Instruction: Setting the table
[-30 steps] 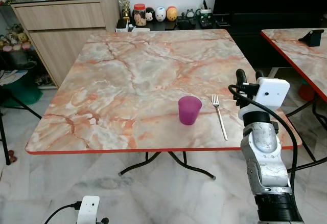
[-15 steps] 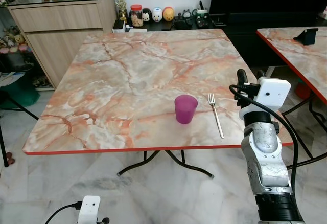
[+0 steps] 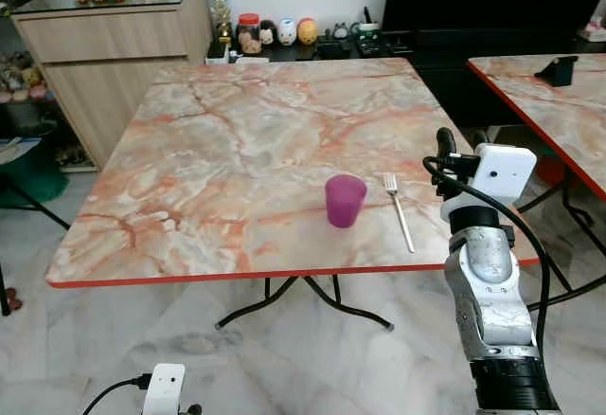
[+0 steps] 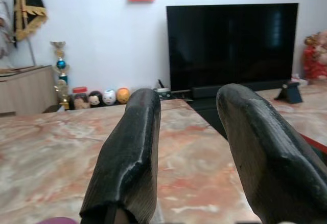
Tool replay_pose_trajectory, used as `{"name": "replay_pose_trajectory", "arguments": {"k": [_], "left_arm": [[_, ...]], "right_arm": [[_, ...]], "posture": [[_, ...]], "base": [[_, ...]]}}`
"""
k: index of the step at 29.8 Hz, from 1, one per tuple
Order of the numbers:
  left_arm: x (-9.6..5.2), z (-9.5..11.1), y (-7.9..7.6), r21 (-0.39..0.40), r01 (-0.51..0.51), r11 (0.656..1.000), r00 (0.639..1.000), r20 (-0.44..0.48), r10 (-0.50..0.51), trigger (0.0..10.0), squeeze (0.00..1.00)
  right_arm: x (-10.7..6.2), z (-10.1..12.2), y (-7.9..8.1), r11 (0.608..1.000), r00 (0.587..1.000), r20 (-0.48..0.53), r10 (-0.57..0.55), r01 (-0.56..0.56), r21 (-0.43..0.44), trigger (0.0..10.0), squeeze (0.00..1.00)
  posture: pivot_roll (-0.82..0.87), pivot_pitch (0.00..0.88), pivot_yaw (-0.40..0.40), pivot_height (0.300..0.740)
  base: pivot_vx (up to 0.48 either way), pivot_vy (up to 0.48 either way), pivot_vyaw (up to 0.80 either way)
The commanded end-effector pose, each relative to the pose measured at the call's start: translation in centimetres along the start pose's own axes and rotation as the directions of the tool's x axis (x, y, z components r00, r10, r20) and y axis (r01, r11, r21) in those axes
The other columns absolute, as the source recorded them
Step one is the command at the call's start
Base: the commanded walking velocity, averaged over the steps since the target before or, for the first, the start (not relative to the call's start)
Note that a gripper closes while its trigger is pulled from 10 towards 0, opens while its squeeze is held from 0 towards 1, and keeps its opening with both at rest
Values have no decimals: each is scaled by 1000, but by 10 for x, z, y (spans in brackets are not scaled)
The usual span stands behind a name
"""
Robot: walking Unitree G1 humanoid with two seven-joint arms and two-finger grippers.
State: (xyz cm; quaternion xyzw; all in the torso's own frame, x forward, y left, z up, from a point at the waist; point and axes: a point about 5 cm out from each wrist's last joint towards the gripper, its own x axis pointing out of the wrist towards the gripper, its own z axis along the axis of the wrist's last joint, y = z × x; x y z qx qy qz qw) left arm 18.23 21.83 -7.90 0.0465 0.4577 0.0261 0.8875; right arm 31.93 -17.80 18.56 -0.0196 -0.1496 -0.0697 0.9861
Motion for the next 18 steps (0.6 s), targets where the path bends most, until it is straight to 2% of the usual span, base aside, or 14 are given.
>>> {"name": "replay_pose_trajectory", "arguments": {"k": [1,5,18], "left_arm": [[0,-2,0,5,2,1000,1000,-14,-2,10000,0],[0,-1,0,4,1,1000,1000,-11,0,10000,0],[0,-1,0,5,4,1000,1000,-8,-4,10000,0]], "right_arm": [[1,1,-1,1000,1000,5,-4,4,4,10000,0],[1,1,-1,1000,1000,5,-5,5,4,10000,0],[0,0,0,1000,1000,2,-5,5,8,10000,0]], "posture": [[-1,0,10,740],[-1,0,10,740],[2,0,12,740]], "base": [[0,480,0],[0,413,0],[0,0,0]]}}
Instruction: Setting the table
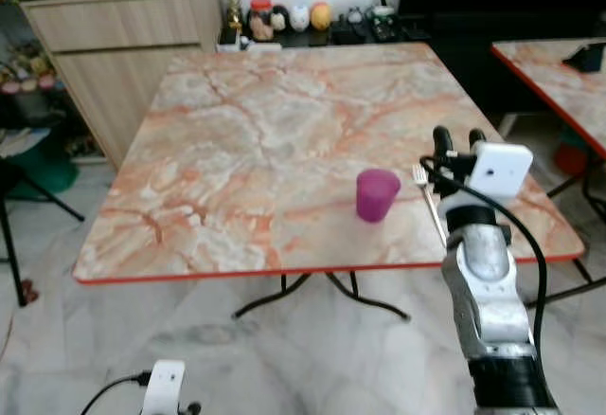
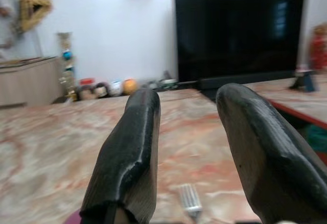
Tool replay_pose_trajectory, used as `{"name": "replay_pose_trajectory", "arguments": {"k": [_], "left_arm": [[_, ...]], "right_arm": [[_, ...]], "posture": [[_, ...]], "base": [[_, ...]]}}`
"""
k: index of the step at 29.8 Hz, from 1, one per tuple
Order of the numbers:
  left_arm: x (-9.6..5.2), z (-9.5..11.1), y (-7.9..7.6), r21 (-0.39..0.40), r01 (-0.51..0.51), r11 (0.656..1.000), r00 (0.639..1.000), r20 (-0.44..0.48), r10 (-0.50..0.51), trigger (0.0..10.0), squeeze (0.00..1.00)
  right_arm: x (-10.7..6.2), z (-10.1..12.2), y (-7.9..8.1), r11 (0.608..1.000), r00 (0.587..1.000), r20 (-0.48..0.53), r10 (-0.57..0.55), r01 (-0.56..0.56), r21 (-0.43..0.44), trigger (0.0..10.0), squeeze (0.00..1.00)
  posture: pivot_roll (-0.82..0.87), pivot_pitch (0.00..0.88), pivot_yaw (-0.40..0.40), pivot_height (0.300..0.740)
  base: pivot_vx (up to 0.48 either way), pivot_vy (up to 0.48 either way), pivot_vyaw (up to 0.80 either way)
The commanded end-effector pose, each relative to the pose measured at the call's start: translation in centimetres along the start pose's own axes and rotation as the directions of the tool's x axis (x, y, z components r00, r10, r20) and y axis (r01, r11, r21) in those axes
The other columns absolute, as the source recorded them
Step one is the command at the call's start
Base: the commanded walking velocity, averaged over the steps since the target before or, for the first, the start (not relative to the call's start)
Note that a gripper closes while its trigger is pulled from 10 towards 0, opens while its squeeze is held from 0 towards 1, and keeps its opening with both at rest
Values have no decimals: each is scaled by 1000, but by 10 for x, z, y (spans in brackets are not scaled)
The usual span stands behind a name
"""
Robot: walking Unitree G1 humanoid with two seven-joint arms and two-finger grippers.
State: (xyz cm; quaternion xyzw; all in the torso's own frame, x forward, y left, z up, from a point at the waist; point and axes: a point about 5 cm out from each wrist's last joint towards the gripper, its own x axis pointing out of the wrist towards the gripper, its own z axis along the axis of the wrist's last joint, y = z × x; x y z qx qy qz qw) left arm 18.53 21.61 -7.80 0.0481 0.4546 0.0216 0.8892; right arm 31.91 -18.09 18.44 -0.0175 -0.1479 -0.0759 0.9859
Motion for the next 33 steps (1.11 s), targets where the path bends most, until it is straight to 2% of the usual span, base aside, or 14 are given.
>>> {"name": "replay_pose_trajectory", "arguments": {"k": [1,6,17,27,33], "left_arm": [[-1,-4,2,3,-2,1000,1000,-14,2,10000,0],[-1,-3,3,15,4,1000,1000,-14,-3,10000,0],[-1,-3,3,15,5,1000,1000,-14,-5,10000,0],[-1,-3,2,16,7,1000,1000,-14,-7,10000,0],[-1,-2,3,15,4,1000,1000,-10,-4,10000,0]], "right_arm": [[0,2,2,1000,1000,6,7,-7,5,10000,0],[0,2,2,1000,1000,7,6,-6,5,10000,0],[0,2,3,1000,1000,15,12,-11,-16,10000,0],[0,2,3,1000,1000,14,5,-5,0,10000,0],[-2,2,0,1000,1000,9,2,-2,-3,10000,0]], "posture": [[2,0,12,740],[2,0,13,740],[5,0,13,740],[4,0,13,740],[3,0,13,740]], "base": [[0,0,0],[0,0,0],[272,0,0],[282,0,93],[0,0,0]]}}
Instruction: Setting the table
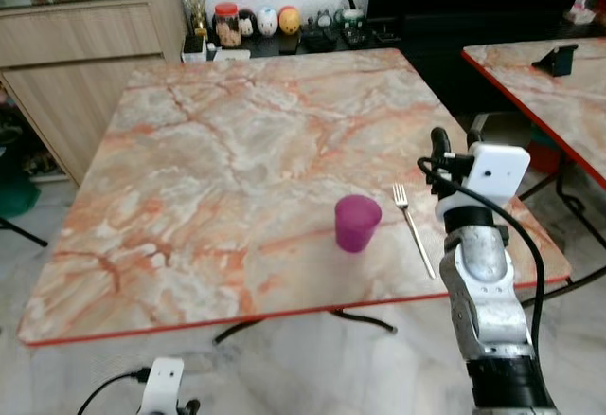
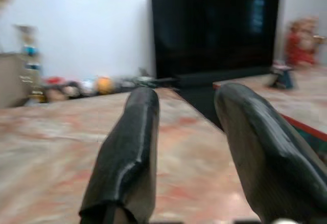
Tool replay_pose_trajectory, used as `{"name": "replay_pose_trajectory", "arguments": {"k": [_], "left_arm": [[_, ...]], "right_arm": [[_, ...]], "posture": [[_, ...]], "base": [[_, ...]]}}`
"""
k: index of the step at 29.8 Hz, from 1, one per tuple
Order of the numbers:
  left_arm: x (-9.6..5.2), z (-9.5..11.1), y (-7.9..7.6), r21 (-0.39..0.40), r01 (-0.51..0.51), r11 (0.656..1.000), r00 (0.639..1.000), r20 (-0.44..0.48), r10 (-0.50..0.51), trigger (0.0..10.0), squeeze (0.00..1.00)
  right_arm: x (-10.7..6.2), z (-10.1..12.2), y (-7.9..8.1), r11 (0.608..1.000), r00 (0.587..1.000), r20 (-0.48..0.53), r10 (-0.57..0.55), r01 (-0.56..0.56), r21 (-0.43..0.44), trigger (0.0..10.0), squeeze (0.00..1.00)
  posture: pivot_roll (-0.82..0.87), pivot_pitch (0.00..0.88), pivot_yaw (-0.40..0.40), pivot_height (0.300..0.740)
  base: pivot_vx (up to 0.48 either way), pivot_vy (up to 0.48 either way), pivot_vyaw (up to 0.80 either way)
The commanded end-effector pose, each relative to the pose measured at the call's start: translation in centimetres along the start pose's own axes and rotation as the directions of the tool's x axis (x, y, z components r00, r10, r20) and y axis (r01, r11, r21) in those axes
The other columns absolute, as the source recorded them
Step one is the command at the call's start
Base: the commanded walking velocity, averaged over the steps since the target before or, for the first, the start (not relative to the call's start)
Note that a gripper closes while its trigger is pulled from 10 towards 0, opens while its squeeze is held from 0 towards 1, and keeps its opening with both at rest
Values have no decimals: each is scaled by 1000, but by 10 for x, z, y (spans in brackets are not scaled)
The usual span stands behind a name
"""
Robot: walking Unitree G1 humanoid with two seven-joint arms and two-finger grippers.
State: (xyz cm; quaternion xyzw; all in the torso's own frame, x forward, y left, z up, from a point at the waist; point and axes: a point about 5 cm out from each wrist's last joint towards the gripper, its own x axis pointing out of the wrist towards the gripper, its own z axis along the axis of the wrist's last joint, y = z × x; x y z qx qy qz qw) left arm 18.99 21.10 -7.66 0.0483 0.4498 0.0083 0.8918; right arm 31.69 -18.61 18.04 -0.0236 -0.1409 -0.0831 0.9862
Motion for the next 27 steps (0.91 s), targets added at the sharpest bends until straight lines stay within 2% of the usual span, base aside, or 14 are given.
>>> {"name": "replay_pose_trajectory", "arguments": {"k": [1,7,9,11,13,15,16,17,18,21,22,23,24,27], "left_arm": [[-2,-7,7,4,-19,1000,1000,-22,19,10000,0],[-2,-7,7,6,-18,1000,1000,-23,18,10000,0],[-2,-7,7,8,-16,1000,1000,-24,17,10000,0],[-2,-7,7,8,-16,1000,1000,-24,17,10000,0],[-2,-7,7,10,-15,1000,1000,-25,15,10000,0],[-2,-7,7,11,-14,1000,1000,-25,14,10000,0],[-2,-7,7,12,-14,1000,1000,-25,14,10000,0],[-2,-7,7,12,-14,1000,1000,-25,14,10000,0],[-2,-7,7,13,-13,1000,1000,-26,13,10000,0],[-2,-7,6,14,-12,1000,1000,-26,12,10000,0],[-2,-8,6,13,-12,1000,1000,-26,12,10000,0],[-2,-8,6,13,-12,1000,1000,-26,12,10000,0],[-2,-8,6,12,-12,1000,1000,-26,12,10000,0],[-2,-8,6,13,-11,1000,1000,-26,12,10000,0]], "right_arm": [[-1,6,6,1000,1000,20,15,-15,9,10000,0],[-8,0,1,1000,999,-35,7,-8,-30,10000,0],[-15,-10,-7,998,994,-109,-25,19,-60,10000,0],[-15,-10,-7,998,994,-109,-25,19,-60,10000,0],[-22,-23,-16,995,975,-213,-69,52,-83,10000,0],[-25,-28,-22,992,961,-257,-106,85,-88,10000,35],[-27,-34,-27,989,943,-301,-139,117,-90,10000,753],[-27,-34,-27,989,943,-301,-139,117,-90,10000,753],[-29,-40,-30,988,926,-344,-153,142,-58,10000,1000],[-29,-47,-30,988,903,-401,-152,142,-56,10000,1000],[-28,-52,-27,992,886,-446,-126,122,-39,10000,714],[-27,-54,-26,993,880,-462,-113,112,-30,10000,714],[-26,-56,-23,995,873,-478,-95,97,-19,10000,0],[-22,-62,-16,1000,854,-520,-21,19,-9,10000,0]], "posture": [[3,0,13,740],[-3,0,13,740],[-3,0,13,740],[-3,0,13,740],[-11,0,14,740],[-12,0,14,740],[-12,0,14,740],[-12,0,14,740],[-14,0,15,740],[-13,0,15,740],[-12,0,14,740],[-12,0,14,740],[-9,0,12,740],[-6,0,11,740]], "base": [[0,0,0],[0,0,0],[0,0,0],[0,0,0],[0,0,0],[0,0,0],[0,0,0],[0,0,0],[0,0,0],[0,0,0],[0,0,0],[0,0,0],[0,0,0],[0,0,0]]}}
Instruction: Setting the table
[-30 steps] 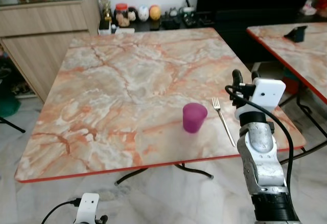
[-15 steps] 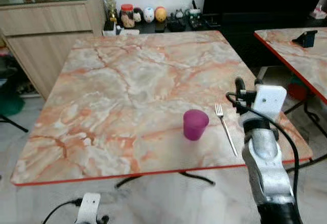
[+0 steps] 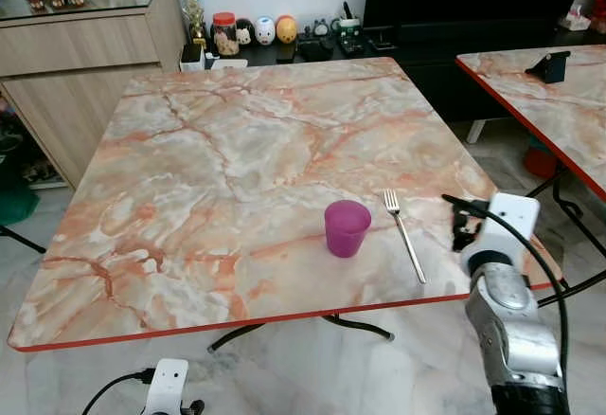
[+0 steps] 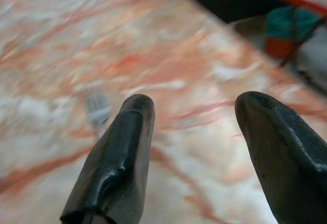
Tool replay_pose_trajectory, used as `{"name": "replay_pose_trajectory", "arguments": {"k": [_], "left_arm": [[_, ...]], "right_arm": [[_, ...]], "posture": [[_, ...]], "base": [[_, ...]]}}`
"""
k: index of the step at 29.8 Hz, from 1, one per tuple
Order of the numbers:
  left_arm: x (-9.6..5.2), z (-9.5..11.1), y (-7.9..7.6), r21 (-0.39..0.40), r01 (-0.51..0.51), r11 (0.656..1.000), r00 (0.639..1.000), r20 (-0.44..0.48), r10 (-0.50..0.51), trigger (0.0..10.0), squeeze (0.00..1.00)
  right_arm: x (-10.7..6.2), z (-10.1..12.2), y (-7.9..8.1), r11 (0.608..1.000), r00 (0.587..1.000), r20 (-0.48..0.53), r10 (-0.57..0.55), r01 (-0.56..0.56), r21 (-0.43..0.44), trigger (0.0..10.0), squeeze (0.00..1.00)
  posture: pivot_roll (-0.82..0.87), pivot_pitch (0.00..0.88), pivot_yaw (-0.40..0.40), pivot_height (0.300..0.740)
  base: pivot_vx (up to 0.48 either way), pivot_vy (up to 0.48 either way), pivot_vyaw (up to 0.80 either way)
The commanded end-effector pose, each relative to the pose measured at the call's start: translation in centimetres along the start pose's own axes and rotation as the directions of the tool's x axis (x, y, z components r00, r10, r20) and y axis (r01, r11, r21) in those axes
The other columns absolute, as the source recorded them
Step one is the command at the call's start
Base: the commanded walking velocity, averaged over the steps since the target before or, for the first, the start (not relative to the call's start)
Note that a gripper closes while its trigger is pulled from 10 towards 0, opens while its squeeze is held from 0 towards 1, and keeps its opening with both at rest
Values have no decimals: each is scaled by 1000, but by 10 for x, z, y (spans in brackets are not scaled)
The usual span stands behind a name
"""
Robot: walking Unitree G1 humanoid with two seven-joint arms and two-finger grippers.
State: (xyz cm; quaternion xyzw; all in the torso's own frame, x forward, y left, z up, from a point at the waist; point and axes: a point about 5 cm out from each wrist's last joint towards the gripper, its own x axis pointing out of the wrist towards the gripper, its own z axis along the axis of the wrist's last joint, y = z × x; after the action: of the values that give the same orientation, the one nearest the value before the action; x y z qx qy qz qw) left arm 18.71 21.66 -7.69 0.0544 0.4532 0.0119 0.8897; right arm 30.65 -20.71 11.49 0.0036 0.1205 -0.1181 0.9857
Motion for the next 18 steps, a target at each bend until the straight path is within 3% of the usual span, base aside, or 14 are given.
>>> {"name": "replay_pose_trajectory", "arguments": {"k": [1,5,6,7,8,10,11,12,13,18], "left_arm": [[-1,-5,1,6,1,1000,1000,-18,-1,10000,0],[-1,-6,0,7,3,1000,1000,-19,-3,10000,0],[-1,-6,0,8,4,1000,1000,-19,-3,10000,0],[-1,-6,1,8,4,1000,1000,-20,-4,10000,0],[-1,-6,1,8,4,1000,1000,-20,-4,10000,0],[-1,-5,1,8,5,1000,1000,-20,-4,10000,0],[-1,-5,1,9,5,1000,1000,-20,-5,10000,0],[-1,-5,1,9,5,1000,1000,-20,-5,10000,0],[-1,-5,1,11,6,1000,1000,-21,-5,10000,0],[-1,-5,1,10,5,1000,1000,-21,-5,10000,0]], "right_arm": [[3,0,7,998,998,-30,54,-54,-17,10000,0],[7,-4,8,997,995,-63,82,-83,-9,10000,0],[9,-4,8,997,995,-69,78,-79,-2,10000,459],[10,-4,7,997,995,-72,75,-74,4,10000,459],[12,-4,5,997,994,-80,71,-70,8,10000,980],[16,-4,3,998,994,-89,65,-65,6,10000,973],[19,-3,2,998,994,-95,59,-58,13,10000,847],[19,-3,2,998,994,-95,59,-58,13,10000,847],[21,-4,3,998,993,-102,61,-60,13,10000,0],[29,-6,7,994,986,-136,93,-83,75,10000,0]], "posture": [[-6,0,11,740],[-6,0,11,740],[-3,0,11,740],[-3,0,11,740],[-3,0,11,740],[-3,0,12,740],[-3,0,12,740],[-3,0,12,740],[-3,0,12,740],[-1,0,15,740]], "base": [[0,0,0],[0,0,0],[0,0,0],[0,0,0],[0,0,0],[0,0,0],[0,0,0],[0,0,0],[0,0,0],[0,0,0]]}}
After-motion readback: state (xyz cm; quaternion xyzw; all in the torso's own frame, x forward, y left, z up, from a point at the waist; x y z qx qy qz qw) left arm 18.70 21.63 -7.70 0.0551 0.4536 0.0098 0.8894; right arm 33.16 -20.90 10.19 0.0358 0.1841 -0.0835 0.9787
